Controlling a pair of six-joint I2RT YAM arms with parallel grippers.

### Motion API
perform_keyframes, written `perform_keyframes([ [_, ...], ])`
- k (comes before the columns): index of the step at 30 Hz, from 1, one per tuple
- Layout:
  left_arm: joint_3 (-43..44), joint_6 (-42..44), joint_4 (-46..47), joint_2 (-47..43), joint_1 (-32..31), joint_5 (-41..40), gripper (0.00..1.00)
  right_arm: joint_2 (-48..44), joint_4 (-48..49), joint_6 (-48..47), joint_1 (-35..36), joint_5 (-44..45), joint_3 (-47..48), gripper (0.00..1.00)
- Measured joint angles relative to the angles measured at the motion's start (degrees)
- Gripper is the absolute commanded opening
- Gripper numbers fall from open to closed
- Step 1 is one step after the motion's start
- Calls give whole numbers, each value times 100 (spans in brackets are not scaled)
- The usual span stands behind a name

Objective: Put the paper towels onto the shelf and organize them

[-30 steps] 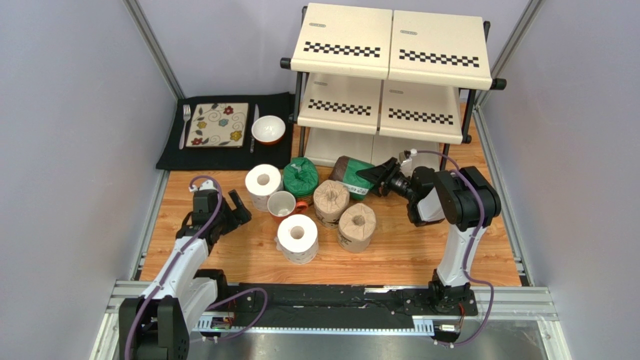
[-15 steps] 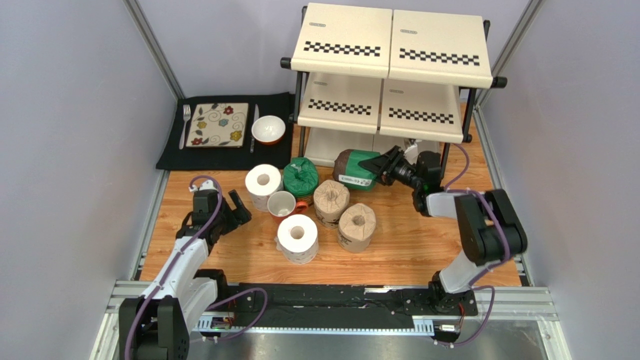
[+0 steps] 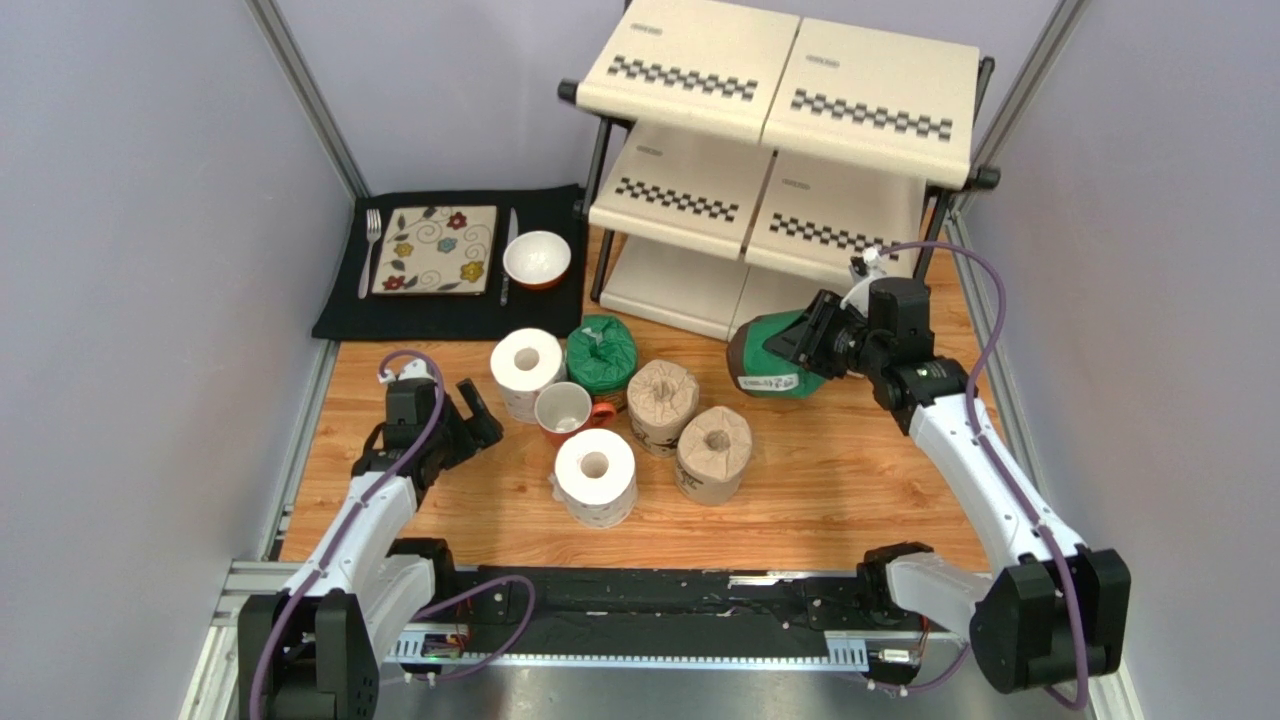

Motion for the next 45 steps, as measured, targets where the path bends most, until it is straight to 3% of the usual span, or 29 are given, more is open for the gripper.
perform_keyframes([
  [14,9,0,-7,9,4,22,95,-337,-1069,-496,-4,656,-149,27],
  [28,13,2,-2,26,15,85,95,-372,-3222,-1364,55,1762,966,27],
  [38,20,15,-2,42,15,98,95,-74,-3960,-1467,894,2551,968,30],
  [42,20,15,-4,44,15,98,95,120,-3965,-1419,1298,2634,966,39],
  [45,20,17,-4,44,15,98,95,363,-3950,-1342,1565,2726,960,51],
])
